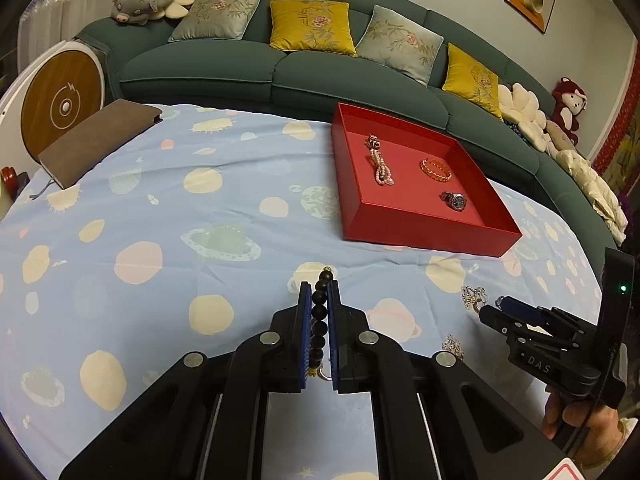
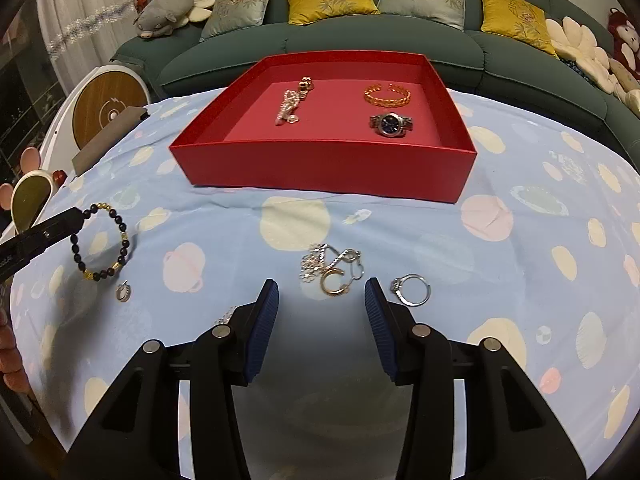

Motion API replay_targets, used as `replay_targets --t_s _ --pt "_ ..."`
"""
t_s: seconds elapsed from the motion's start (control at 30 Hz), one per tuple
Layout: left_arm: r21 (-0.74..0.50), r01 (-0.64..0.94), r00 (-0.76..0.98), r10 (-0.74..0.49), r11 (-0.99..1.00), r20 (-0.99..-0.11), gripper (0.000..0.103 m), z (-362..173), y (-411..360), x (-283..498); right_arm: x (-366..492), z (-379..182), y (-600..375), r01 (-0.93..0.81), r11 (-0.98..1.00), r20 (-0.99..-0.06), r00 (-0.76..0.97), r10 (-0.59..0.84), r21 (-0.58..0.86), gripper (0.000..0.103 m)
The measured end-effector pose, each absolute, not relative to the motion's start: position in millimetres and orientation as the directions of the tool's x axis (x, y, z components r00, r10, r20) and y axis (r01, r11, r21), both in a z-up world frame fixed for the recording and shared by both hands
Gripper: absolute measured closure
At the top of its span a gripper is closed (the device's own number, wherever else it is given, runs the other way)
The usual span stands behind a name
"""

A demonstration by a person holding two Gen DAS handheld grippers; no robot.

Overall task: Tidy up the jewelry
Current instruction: 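Carry the black bead bracelet with the left tool while the right tool grasps a gold ring, then lower the bracelet and ring into the red box and open both tools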

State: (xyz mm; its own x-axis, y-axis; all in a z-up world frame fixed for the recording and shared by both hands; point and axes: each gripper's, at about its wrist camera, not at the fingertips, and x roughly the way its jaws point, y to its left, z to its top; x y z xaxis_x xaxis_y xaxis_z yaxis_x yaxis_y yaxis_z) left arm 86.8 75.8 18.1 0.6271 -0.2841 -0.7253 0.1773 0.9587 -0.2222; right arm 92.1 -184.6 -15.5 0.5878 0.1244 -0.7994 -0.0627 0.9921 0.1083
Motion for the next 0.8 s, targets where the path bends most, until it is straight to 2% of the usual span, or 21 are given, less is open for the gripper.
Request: replay_targets --t_s 0.13,0.17,0.23,0.3,0.37,0.8 --pt "-0.225 0.186 0.624 -0.291 0.957 -0.725 0.098 18.2 72.4 86.8 98.6 -25.6 -186.9 -0.057 0.992 -0.812 0.571 0.122 0.109 0.064" --pt "-0.224 0.187 0.623 -0.291 0.957 -0.726 0.098 17.6 71.6 86.9 99.9 -28.6 -185.9 -0.060 0.992 -0.816 0.565 0.124 0.110 0.070" --pt "-0.223 0.189 0.619 -0.292 0.956 -0.729 0.098 16.5 70.8 87.1 100.5 -30.3 -183.6 -0.066 0.993 -0.812 0.572 0.117 0.096 0.072" --pt "-0.225 0.189 0.619 -0.293 0.956 -0.728 0.098 16.2 71.2 86.9 101.8 -30.3 -180.4 -0.077 0.993 -0.812 0.573 0.116 0.088 0.081" --pt "-0.225 0.184 0.622 -0.291 0.957 -0.727 0.098 16.0 72.1 87.1 102.4 -30.6 -179.9 -0.076 0.993 -0.811 0.574 0.113 0.085 0.085" --pt "-0.245 0.157 0.636 -0.288 0.957 -0.716 0.098 23.2 84.7 92.3 92.0 -10.7 -184.4 -0.078 0.992 -0.778 0.616 0.125 0.098 0.086"
